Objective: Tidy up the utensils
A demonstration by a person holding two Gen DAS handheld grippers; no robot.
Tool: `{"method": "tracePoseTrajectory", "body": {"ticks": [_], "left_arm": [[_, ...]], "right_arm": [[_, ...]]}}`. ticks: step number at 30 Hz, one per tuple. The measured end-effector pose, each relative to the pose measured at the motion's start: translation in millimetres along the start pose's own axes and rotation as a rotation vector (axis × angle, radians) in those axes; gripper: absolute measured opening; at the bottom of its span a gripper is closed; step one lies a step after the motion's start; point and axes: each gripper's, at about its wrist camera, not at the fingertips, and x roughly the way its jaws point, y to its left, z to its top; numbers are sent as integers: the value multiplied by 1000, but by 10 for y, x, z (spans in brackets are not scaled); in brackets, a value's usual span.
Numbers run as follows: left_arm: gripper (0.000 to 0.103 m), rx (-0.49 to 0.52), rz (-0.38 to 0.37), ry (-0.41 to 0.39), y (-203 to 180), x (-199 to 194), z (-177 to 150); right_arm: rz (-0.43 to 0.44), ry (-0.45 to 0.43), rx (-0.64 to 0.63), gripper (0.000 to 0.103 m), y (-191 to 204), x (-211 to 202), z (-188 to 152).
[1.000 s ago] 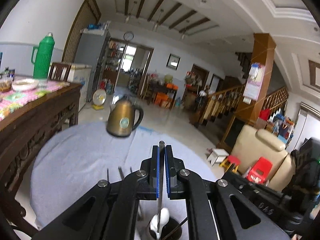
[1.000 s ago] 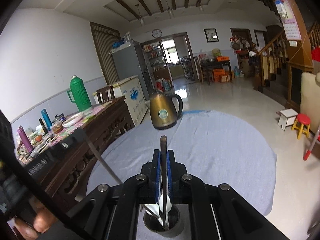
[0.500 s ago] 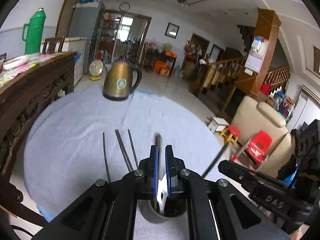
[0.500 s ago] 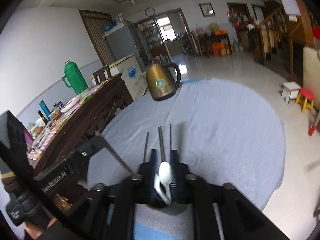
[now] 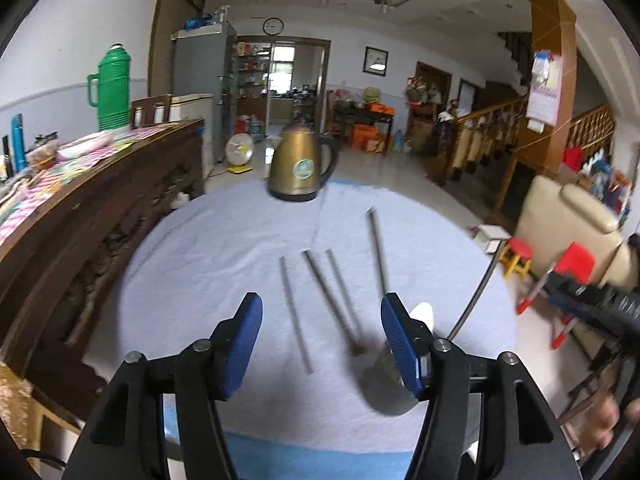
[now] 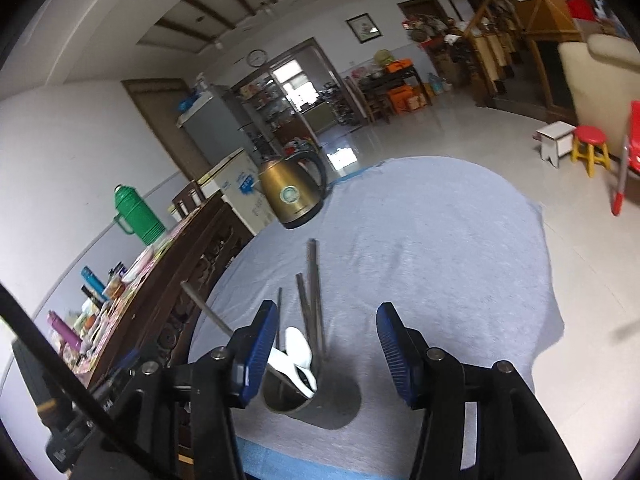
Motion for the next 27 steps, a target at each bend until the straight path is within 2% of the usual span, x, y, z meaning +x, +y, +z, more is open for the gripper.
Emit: {"method": "tracePoseTrajectory", "body": {"ticks": [5, 12, 17, 27], "left_arm": [[63, -17, 64, 78, 180, 80, -198], [63, -7, 155, 134, 233, 155, -452], [63, 7, 189, 164, 254, 201, -505], [65, 43, 293, 124, 286, 71, -457]], "right_arm": [[-22, 6, 70, 55, -214, -48, -8], [-33, 64, 162, 53, -474, 50, -128], [-33, 111, 147, 53, -439, 92, -258], [-6, 160, 29, 53, -42, 178, -423]]}}
